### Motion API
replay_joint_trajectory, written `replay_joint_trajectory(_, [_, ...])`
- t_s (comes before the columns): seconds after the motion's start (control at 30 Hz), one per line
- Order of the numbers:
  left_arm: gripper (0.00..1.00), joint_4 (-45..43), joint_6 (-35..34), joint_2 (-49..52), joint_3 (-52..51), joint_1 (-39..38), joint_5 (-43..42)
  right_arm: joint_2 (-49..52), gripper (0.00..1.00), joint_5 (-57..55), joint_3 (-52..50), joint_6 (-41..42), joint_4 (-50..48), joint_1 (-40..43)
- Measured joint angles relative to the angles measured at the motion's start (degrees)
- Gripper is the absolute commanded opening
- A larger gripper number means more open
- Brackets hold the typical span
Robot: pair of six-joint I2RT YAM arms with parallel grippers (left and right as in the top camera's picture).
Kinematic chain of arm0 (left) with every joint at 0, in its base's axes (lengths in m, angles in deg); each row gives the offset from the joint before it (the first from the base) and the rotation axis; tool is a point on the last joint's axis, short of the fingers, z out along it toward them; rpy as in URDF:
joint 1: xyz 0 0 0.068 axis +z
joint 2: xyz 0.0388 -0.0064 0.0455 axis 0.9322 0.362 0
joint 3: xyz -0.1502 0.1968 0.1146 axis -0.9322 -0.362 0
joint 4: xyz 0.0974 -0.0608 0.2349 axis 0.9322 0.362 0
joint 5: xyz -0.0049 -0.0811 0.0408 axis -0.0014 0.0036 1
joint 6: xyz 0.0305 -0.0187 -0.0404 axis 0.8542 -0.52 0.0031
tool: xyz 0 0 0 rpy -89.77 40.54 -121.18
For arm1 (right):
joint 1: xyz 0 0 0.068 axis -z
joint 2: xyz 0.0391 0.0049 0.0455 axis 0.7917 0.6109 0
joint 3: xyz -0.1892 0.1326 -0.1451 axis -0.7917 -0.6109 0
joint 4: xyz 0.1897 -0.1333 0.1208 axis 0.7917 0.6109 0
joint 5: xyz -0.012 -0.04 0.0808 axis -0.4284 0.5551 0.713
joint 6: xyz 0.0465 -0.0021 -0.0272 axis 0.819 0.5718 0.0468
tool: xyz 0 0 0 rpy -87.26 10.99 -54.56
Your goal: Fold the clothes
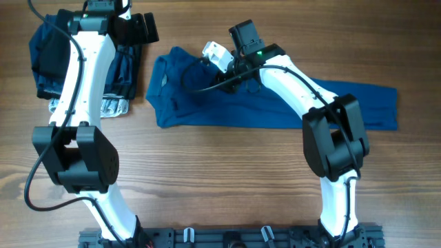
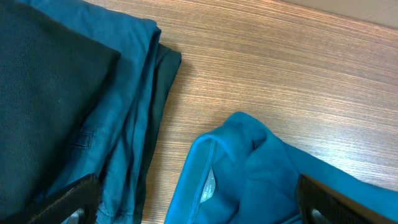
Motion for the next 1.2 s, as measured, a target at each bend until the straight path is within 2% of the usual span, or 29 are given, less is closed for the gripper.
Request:
replay_joint_trajectory(0.2, [1.00, 0.0, 0.0, 0.0, 0.0, 0.0, 0.0, 3.6, 0.48, 0.1, 0.0, -0.1, -2.3, -0.1])
replay_joint_trajectory(0.23, [1.00, 0.0, 0.0, 0.0, 0.0, 0.0, 0.0, 3.9, 0.41, 0.0, 0.0, -0.1, -2.7, -0.1])
replay_joint_trajectory(0.27, [1.00, 0.0, 0.0, 0.0, 0.0, 0.0, 0.0, 4.1, 0.22, 0.0, 0.0, 0.3, -3.2, -0.1])
replay_joint_trajectory(0.3, [1.00, 0.0, 0.0, 0.0, 0.0, 0.0, 0.0, 4.1, 0.10, 0.1, 0.0, 0.9, -3.5, -0.1])
replay_joint_trajectory(0.33, [1.00, 0.0, 0.0, 0.0, 0.0, 0.0, 0.0, 4.1, 0.04, 0.1, 0.0, 1.5, -3.9, -0.1])
replay_joint_trajectory(0.83, [1.00, 0.0, 0.0, 0.0, 0.0, 0.0, 0.0, 4.1, 0.04, 5.4, 0.0, 12.0, 4.4, -0.1])
replay_joint_trajectory(1.2, [1.00, 0.0, 0.0, 0.0, 0.0, 0.0, 0.0, 4.1, 0.04, 11.1, 0.0, 25.2, 7.6, -2.3])
